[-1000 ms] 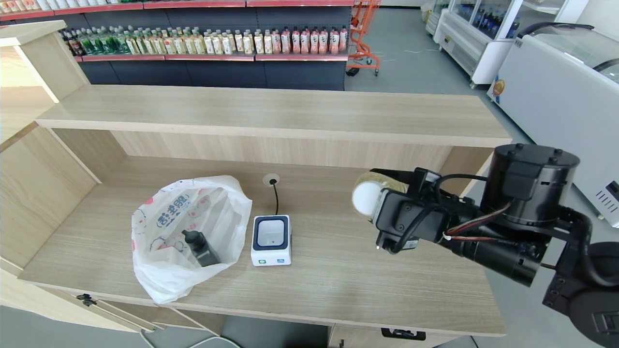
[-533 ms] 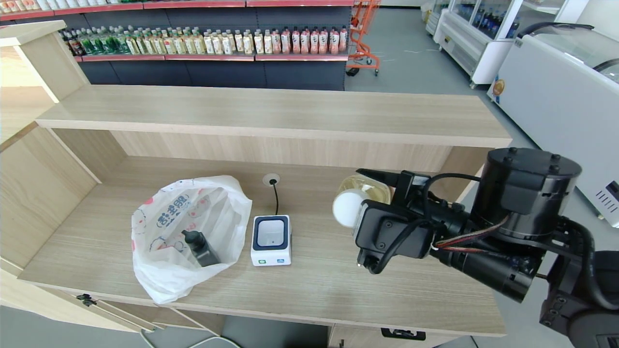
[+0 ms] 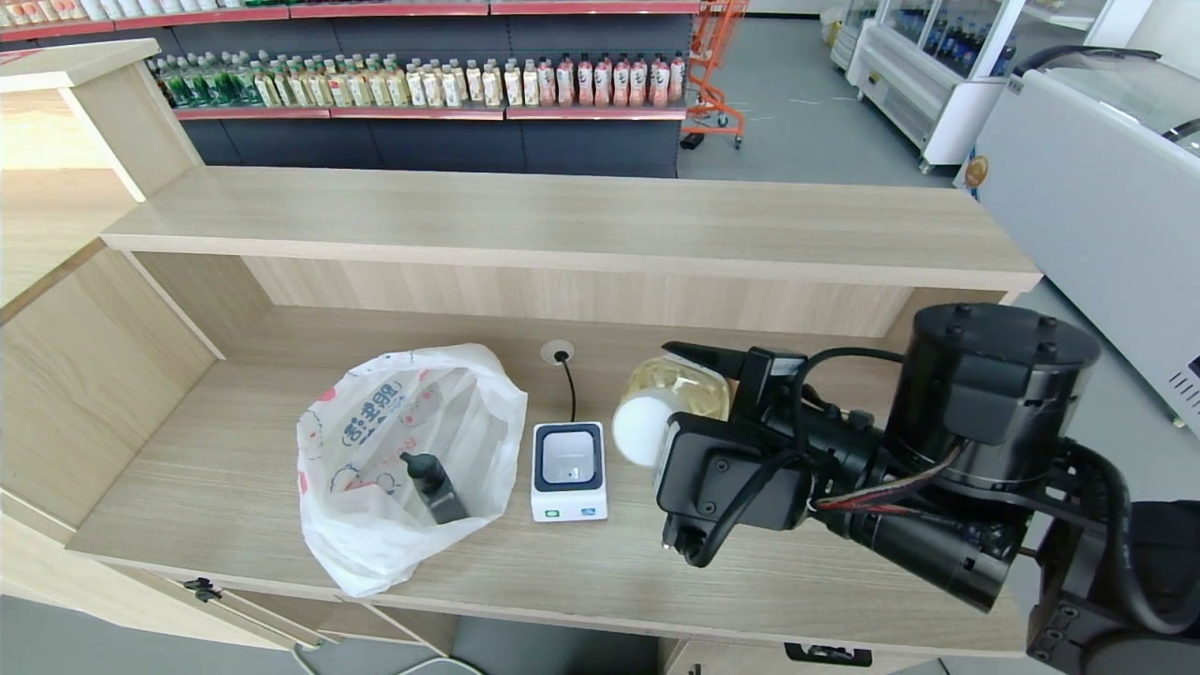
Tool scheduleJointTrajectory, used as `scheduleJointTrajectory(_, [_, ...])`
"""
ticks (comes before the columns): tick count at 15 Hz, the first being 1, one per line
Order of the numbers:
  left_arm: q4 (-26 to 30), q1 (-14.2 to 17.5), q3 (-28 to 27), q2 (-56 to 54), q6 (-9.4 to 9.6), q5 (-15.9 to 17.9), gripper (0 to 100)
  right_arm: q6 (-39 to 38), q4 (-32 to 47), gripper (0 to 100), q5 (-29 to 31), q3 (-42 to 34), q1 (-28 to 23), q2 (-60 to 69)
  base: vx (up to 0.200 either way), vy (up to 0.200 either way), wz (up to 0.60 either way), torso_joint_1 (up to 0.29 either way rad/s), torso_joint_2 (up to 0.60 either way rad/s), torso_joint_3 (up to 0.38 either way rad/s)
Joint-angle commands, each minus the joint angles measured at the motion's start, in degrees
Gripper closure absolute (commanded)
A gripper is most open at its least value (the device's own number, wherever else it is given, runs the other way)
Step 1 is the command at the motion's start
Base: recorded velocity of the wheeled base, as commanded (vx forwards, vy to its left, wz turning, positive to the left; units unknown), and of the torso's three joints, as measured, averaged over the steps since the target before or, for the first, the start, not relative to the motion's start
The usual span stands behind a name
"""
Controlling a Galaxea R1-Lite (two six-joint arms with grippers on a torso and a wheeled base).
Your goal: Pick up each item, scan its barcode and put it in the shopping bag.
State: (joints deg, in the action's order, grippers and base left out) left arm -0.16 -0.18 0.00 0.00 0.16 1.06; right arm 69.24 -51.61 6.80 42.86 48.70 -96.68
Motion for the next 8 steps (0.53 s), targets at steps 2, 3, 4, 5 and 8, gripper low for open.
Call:
scheduleJointTrajectory(2, [0.0,0.0,0.0,0.1,0.02,0.0,0,-0.1,-3.3,100,-0.4,-0.6,-0.7,-3.9,0.0,0.2,0.0,-0.002,0.0,0.002])
scheduleJointTrajectory(3, [0.0,0.0,0.0,0.1,0.11,0.0,0,-0.1,-5.0,100,-1.4,-0.7,-1.7,-5.4,0.0,0.2,0.0,0.007,0.0,-0.002])
scheduleJointTrajectory(4, [0.0,0.0,0.0,0.1,0.11,0.0,0,-0.1,-6.4,100,-3.0,-0.9,-2.7,-6.9,0.0,0.2,0.0,0.002,0.0,0.002])
scheduleJointTrajectory(5, [0.0,0.0,0.0,0.1,0.11,0.0,0,0.0,-7.4,100,-4.0,-1.1,-3.4,-8.0,0.0,0.2,0.0,-0.002,0.0,0.002])
scheduleJointTrajectory(8, [0.0,0.0,0.0,0.1,0.11,0.0,0,0.3,-10.7,100,-7.0,-3.5,-6.4,-10.4,0.0,0.2,0.0,0.004,0.0,0.001])
